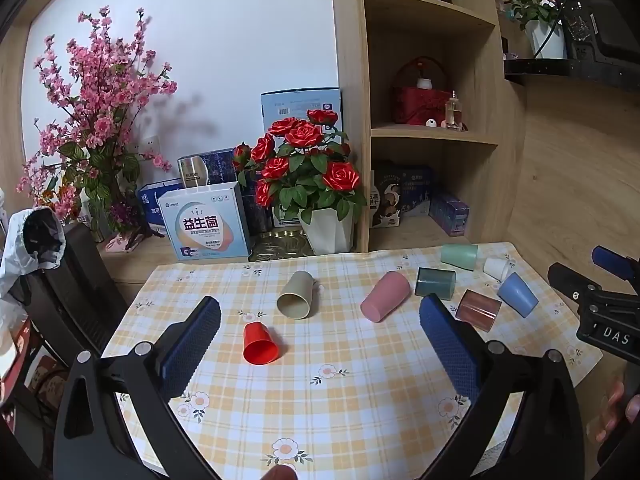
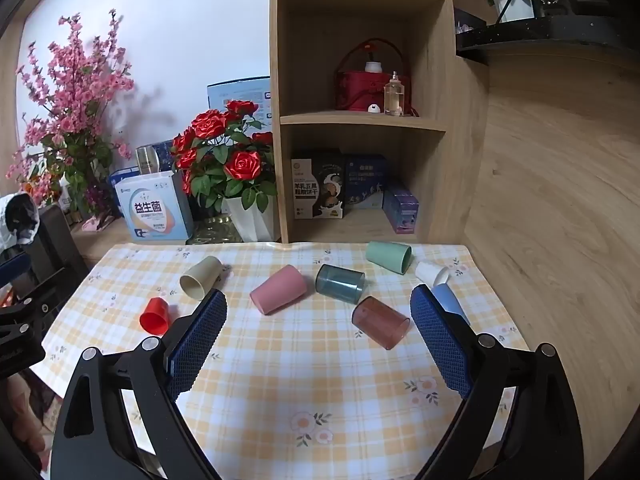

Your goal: Flip cup upside down

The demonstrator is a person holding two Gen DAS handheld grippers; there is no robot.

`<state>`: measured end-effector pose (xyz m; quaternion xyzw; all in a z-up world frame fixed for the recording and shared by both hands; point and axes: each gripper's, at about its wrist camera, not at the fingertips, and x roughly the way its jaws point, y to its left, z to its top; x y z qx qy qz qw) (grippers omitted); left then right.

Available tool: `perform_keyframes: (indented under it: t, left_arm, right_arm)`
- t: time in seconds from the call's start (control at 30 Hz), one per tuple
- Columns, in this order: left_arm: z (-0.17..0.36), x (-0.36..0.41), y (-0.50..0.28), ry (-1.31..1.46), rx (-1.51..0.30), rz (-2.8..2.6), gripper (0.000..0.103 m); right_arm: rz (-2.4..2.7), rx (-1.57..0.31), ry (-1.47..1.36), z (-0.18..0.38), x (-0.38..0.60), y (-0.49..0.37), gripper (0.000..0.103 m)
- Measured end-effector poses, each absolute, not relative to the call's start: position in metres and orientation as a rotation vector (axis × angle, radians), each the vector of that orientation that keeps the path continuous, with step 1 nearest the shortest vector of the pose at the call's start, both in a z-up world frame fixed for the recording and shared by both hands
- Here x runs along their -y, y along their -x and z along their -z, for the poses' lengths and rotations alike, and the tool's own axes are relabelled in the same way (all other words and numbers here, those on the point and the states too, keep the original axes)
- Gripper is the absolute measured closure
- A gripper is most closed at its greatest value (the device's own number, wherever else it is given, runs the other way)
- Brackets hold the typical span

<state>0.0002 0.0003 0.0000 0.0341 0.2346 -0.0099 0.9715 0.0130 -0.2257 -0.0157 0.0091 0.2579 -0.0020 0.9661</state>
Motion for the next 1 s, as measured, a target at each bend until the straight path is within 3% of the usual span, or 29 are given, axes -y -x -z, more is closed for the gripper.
perform_keyframes:
  t: [1.0]
  left_arm:
    - [-0.0045, -0.0039, 0.0018, -0.07, -0.47, 0.017, 0.006]
  right_arm:
    - [0.005, -0.515, -0.02, 0.0123, 0.2272, -0.0116, 0.013]
